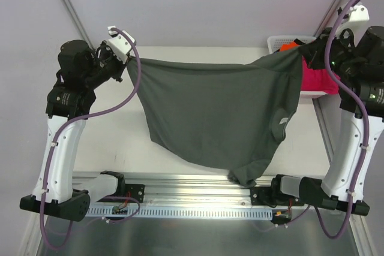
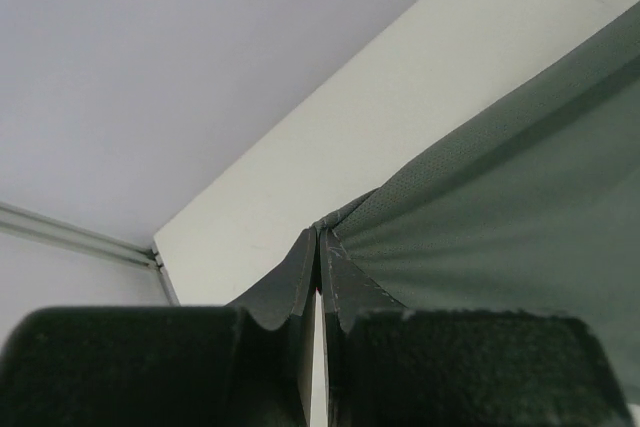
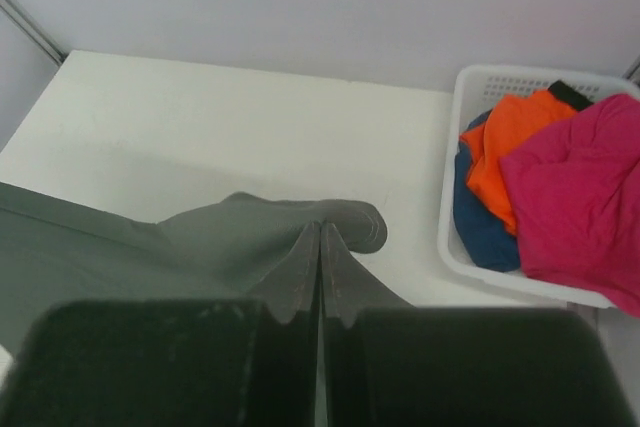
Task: Fold and stack the t-shirts
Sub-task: Move the tshirt to the center of the board
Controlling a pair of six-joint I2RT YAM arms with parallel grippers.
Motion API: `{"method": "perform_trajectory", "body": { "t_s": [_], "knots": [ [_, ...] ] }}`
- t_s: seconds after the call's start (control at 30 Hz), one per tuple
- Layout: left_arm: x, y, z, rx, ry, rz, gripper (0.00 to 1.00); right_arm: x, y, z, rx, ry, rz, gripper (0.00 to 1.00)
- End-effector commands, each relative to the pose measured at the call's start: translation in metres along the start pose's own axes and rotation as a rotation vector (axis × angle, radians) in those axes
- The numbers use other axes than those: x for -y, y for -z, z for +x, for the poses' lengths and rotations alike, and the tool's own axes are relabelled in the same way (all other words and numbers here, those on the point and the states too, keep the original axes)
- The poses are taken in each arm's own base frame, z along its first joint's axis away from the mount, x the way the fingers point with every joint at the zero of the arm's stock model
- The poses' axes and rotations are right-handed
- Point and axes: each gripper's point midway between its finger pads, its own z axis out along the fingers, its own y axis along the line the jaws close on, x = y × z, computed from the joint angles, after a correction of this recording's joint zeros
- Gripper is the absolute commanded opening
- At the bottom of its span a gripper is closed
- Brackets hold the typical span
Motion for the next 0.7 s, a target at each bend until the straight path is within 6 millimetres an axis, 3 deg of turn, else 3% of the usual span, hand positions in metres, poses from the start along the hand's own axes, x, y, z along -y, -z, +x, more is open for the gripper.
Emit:
{"method": "perform_trajectory", "body": {
  "t_s": [0.0,0.1,0.23,0.37,0.47,0.5,0.67],
  "knots": [
    [-0.004,0.008,-0.019,0.088,-0.016,-0.037,0.00,0.001,0.002,-0.021,0.084,0.025,0.015,0.01],
    [-0.004,0.009,-0.020,0.095,-0.013,-0.038,0.00,0.004,0.003,-0.023,0.084,0.047,0.026,0.01],
    [-0.009,0.020,-0.031,0.123,-0.044,-0.068,0.00,-0.004,0.020,-0.036,0.126,0.083,0.025,0.01],
    [-0.010,0.047,-0.050,0.183,-0.092,-0.104,0.00,-0.017,0.052,-0.039,0.179,0.125,0.036,0.01],
    [-0.007,0.066,-0.058,0.220,-0.105,-0.123,0.00,-0.023,0.066,-0.030,0.183,0.133,0.040,0.01],
    [-0.005,0.069,-0.059,0.225,-0.106,-0.123,0.00,-0.028,0.079,-0.029,0.201,0.152,0.041,0.01],
    [-0.005,0.096,-0.073,0.280,-0.110,-0.163,0.00,-0.034,0.104,-0.025,0.226,0.205,0.067,0.01]
  ]
}}
